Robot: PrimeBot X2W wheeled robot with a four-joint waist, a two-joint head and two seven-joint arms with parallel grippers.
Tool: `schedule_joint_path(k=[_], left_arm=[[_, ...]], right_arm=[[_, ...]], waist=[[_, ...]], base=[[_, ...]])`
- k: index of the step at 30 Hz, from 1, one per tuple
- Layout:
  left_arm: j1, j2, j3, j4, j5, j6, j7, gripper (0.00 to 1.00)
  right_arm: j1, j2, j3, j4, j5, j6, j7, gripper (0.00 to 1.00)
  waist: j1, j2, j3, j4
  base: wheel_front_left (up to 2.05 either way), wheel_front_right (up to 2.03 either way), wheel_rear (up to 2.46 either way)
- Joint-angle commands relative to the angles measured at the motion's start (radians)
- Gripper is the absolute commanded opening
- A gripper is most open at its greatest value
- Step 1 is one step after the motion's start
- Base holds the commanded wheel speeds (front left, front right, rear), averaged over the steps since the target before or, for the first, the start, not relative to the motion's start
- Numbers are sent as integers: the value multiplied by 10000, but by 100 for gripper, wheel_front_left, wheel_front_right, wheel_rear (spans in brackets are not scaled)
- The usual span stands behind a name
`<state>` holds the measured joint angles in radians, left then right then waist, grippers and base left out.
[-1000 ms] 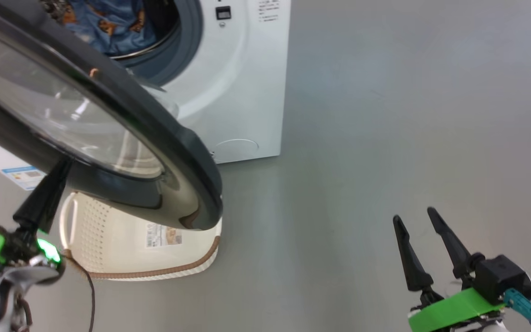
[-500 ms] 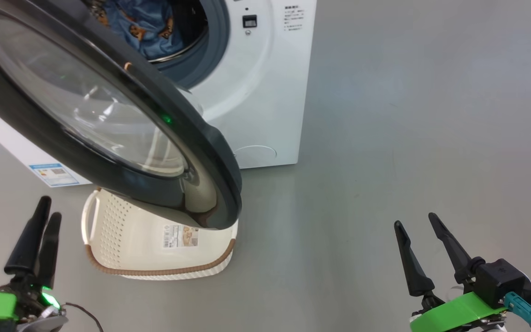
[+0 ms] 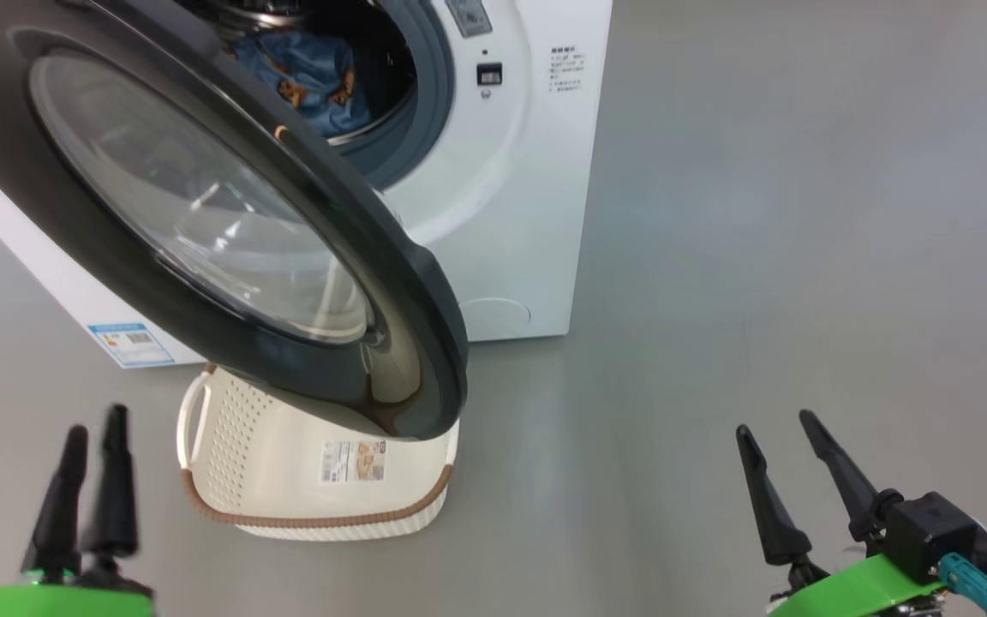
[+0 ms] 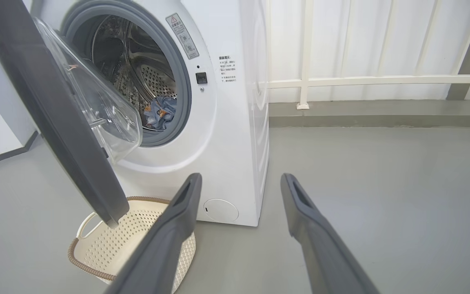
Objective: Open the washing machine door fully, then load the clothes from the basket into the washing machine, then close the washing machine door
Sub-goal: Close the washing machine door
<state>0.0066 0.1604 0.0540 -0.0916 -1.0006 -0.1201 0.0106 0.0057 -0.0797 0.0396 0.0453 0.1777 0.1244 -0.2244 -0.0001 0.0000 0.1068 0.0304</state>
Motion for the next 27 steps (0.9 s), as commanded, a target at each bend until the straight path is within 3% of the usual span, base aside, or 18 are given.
schedule_joint_path(k=[1, 6, 13, 20, 27], left_arm=[[-9, 322, 145, -258, 835, 42, -405, 100], [375, 595, -704, -67, 3648, 852, -1287, 100], [662, 747, -1676, 441, 5874, 1725, -1742, 100], [879, 732, -1993, 875, 6566, 2193, -1898, 100], [987, 741, -2069, 892, 6691, 2367, -1969, 100]], right_arm=[[111, -53, 190, -262, -76, 63, 19, 100], [254, -39, 179, -298, -106, 63, 76, 100], [464, -10, 189, -348, -167, 63, 182, 100], [615, 41, 198, -345, -201, 63, 237, 100], [727, 116, 142, -321, -190, 63, 269, 100]], waist=[[1, 0, -184, 12], [1, 0, -398, 1], [1, 0, -656, 3], [1, 0, -859, -48], [1, 0, -981, -120]], base=[[0, 0, 0], [0, 0, 0], [0, 0, 0], [0, 0, 0], [0, 0, 0]])
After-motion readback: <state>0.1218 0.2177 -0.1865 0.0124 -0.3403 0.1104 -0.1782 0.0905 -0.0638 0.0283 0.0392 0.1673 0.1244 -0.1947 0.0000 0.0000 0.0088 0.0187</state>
